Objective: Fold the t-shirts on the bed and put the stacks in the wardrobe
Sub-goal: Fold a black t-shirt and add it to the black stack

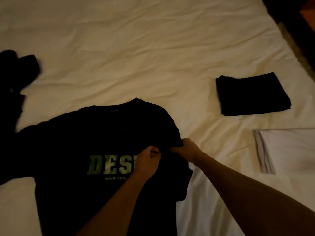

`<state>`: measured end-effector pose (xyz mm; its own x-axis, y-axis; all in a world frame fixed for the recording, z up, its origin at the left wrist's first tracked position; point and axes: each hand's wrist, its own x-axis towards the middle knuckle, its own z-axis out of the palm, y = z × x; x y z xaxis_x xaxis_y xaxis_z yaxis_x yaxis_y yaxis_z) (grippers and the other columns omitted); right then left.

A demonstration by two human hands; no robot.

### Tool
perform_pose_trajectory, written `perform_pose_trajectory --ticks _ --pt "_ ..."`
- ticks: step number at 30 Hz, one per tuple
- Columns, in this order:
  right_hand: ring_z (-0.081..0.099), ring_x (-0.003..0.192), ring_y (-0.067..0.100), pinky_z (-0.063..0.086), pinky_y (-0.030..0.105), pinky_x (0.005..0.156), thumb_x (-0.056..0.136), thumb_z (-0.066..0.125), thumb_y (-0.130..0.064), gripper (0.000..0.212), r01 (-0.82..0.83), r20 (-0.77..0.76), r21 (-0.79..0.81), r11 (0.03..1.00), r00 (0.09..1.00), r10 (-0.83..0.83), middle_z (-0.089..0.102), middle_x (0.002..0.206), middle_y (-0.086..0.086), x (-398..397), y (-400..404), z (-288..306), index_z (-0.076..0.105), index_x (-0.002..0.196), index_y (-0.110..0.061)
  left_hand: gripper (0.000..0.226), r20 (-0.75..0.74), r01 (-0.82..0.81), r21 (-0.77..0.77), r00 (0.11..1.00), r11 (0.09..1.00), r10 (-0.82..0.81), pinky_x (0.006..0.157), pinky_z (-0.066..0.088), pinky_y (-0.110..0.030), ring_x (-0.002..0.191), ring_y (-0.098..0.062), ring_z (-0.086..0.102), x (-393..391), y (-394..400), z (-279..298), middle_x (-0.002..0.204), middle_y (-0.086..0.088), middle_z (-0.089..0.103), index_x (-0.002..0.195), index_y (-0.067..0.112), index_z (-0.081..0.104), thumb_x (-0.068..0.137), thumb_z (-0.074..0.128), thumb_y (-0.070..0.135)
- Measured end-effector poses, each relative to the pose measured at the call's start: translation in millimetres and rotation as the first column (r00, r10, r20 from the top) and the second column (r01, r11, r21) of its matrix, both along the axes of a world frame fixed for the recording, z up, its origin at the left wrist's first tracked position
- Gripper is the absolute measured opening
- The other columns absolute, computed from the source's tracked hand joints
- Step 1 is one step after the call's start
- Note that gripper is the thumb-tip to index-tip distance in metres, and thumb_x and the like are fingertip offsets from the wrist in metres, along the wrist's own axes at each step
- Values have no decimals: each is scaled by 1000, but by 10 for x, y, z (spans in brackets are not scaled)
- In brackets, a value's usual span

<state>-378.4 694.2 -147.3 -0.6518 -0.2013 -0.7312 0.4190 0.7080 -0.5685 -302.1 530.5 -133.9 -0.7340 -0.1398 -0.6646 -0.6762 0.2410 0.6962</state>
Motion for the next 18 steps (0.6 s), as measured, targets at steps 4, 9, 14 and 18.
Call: perform_pose_trajectory --ticks 4,9,14,18 --pt "59 69 22 51 35 66 89 72 -24 27 -86 0 -107 991 996 86 60 73 10 -386 217 220 59 75 -4 7 49 -64 -77 997 995 68 81 50 -27 96 -22 61 -77 -41 20 97 -1 63 100 17 62 100 55 17" --pt "51 60 18 49 33 62 92 68 -17 25 23 -65 -148 989 997 -33 53 72 11 -961 585 558 47 79 -10 13 98 -105 -69 989 992 111 89 50 -36 91 -27 60 -156 -54 -6 89 -6 62 88 23 59 99 57 16" --pt "60 82 26 47 33 71 85 73 -42 43 -305 137 -10 952 943 304 60 88 13 -563 485 228 62 96 -2 13 41 -79 -218 995 973 90 83 51 -30 91 -20 62 -123 93 -3 98 -5 65 106 14 64 98 57 22" --pt "64 98 31 51 38 84 90 63 -19 23 -260 54 -9 966 964 260 65 100 14 -244 423 1 64 106 -2 15 50 -28 -247 998 969 42 80 51 -29 94 -20 61 -150 79 11 100 -2 64 108 16 63 98 58 27"
